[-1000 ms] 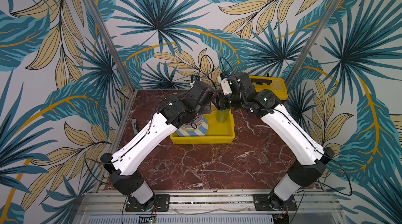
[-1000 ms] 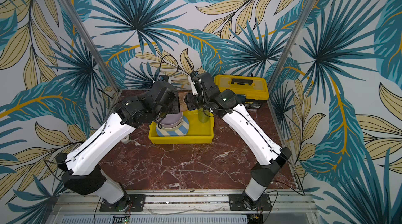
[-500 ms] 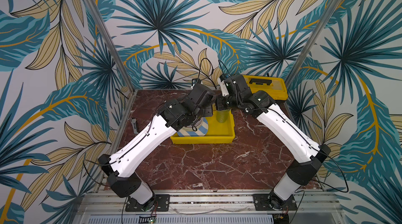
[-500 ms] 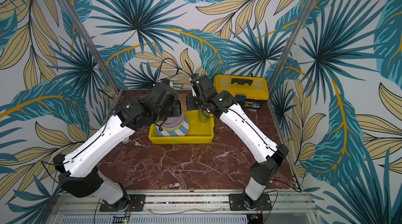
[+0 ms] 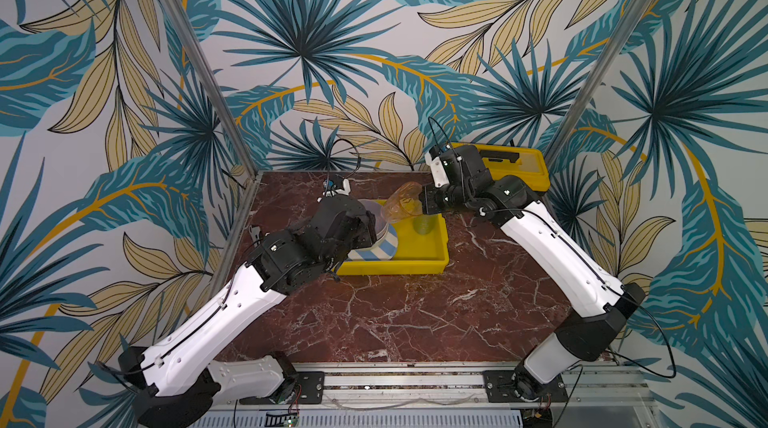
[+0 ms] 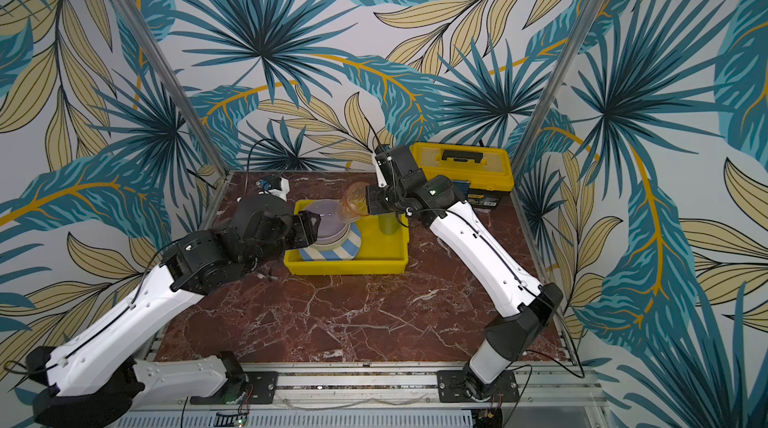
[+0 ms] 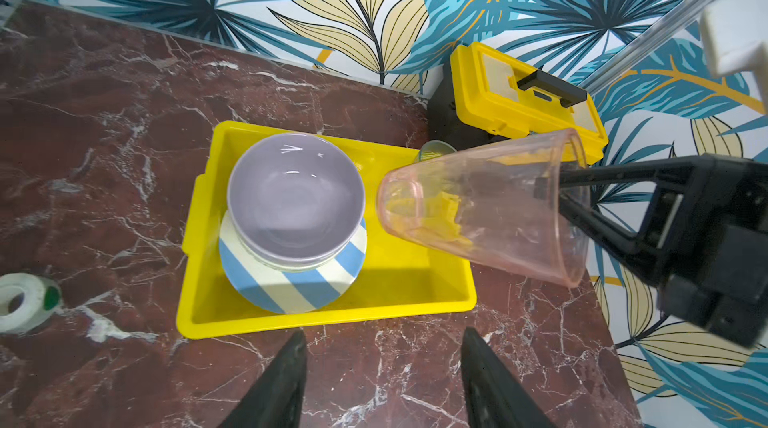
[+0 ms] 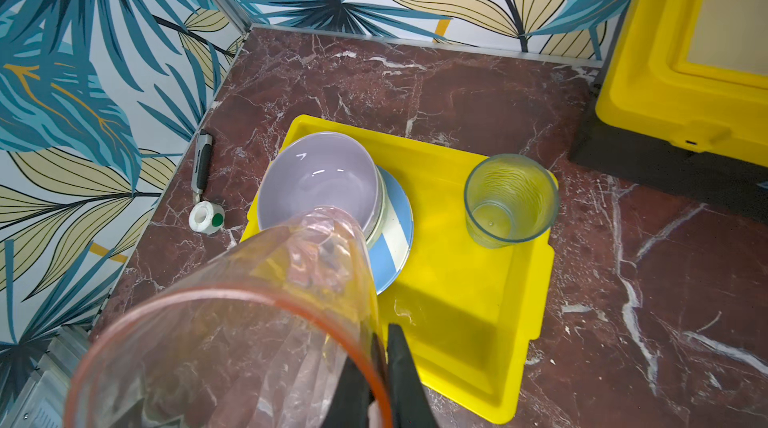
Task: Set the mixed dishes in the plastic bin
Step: 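Open the left gripper and withdraw while the right gripper holds the pink cup, then lower the pink cup upright into the bin beside the blue cup with right gripper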
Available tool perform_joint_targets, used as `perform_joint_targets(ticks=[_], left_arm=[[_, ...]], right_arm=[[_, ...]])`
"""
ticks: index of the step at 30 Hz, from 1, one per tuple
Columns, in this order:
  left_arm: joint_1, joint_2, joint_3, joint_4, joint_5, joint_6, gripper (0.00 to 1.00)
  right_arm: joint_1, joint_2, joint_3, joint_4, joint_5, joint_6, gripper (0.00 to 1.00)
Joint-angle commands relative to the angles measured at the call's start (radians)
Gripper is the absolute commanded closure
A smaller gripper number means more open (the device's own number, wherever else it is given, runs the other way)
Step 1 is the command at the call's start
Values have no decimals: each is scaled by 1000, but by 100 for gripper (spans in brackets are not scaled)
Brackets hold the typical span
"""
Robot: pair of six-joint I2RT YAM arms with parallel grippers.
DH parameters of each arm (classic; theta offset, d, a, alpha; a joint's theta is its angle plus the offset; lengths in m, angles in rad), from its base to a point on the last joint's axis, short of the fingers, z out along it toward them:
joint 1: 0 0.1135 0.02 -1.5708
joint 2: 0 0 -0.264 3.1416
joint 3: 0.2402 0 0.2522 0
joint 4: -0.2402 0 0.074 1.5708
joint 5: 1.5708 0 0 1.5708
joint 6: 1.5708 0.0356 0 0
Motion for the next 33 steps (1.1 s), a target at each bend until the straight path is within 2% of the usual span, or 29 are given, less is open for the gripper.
perform_joint_targets(ticks=[1,4,7,12,18,25,33], left_arm=[[57,-44,-41,19,29,39,31],[95,-79,-105,48,46,74,19],[129,-106,-136,70,51,99,15],[224,-152,-154,69,98,125,15],[320,-191,-180,64,152,156,14],[351,-191,-181,56,176,180,13],[364,-190,-181,40,169,197,13]], right_arm=[[-31,-16,-18,-43,-33,-39,100],[-59,5,-18,-86,-55,-67,100],[-80,35,-10,-141,-74,-105,100],[-93,62,-36,-198,-54,-139,100],[-99,79,-136,-166,-5,-120,100],[-105,148,-154,-193,96,-124,100],[-115,176,-211,-179,108,-113,100]])
